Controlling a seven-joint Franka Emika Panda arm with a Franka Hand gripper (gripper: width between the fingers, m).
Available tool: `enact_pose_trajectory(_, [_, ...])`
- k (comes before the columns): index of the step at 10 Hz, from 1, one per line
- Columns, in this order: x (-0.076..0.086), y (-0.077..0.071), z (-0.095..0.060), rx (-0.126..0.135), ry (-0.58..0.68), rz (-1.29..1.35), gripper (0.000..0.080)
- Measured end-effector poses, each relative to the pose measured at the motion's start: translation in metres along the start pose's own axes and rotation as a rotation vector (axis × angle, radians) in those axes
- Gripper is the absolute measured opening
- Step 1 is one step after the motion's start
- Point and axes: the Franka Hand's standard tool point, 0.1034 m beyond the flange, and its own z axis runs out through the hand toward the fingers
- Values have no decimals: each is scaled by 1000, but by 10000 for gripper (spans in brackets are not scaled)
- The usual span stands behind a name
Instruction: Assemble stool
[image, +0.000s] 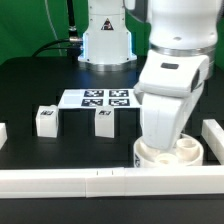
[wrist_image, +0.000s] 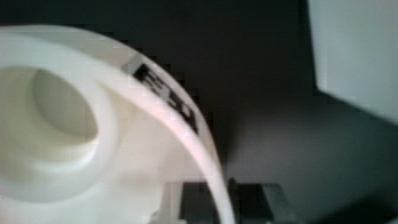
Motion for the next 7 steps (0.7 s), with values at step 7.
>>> enact_pose_trajectory(7, [20, -9, 0, 13, -13, 62, 29])
